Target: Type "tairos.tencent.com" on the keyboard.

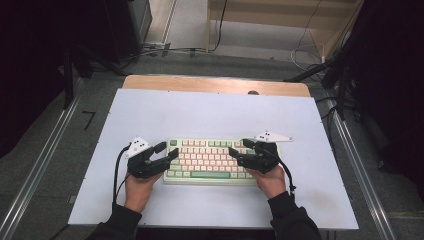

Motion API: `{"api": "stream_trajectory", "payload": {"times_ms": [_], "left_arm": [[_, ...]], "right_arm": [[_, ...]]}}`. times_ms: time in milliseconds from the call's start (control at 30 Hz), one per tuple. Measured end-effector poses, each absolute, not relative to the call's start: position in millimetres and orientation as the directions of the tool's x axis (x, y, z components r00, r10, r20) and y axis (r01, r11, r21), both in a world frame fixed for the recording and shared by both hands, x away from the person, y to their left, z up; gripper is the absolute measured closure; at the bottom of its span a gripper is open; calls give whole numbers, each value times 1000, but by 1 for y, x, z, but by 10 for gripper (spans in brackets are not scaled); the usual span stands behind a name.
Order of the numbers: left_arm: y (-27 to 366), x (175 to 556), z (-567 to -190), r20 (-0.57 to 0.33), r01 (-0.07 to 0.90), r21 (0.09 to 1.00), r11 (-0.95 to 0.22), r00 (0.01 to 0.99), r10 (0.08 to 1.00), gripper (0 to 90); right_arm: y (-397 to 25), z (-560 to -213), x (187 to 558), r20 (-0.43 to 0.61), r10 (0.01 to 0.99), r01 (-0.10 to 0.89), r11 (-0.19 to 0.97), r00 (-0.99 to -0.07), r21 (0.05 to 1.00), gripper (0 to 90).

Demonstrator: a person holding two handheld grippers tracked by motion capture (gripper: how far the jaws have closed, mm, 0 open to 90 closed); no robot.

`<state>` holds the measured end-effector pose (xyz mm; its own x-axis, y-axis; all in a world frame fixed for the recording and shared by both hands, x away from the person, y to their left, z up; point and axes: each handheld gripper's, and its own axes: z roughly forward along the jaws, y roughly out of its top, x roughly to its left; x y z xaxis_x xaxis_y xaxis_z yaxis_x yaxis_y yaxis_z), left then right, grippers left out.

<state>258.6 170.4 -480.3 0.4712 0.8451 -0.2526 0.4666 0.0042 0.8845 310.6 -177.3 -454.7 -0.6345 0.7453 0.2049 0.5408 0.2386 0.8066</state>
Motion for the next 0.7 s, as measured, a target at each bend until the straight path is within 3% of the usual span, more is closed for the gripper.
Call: {"api": "stream_trajectory", "payload": {"times_ms": [233, 400, 700], "left_arm": [[166, 261, -480, -266, 461, 887, 5, 504, 821, 584], [160, 264, -478, -281, 468, 884, -16, 559, 780, 885], [136, 269, -478, -170, 483, 856, -187, 603, 779, 900]], "right_arm": [[-180, -456, 309, 187, 753, 539, 251, -630, 804, 259], [-187, -456, 307, 193, 767, 545, 232, -612, 806, 251], [-198, -456, 303, 197, 784, 554, 212, -588, 805, 240]]}}
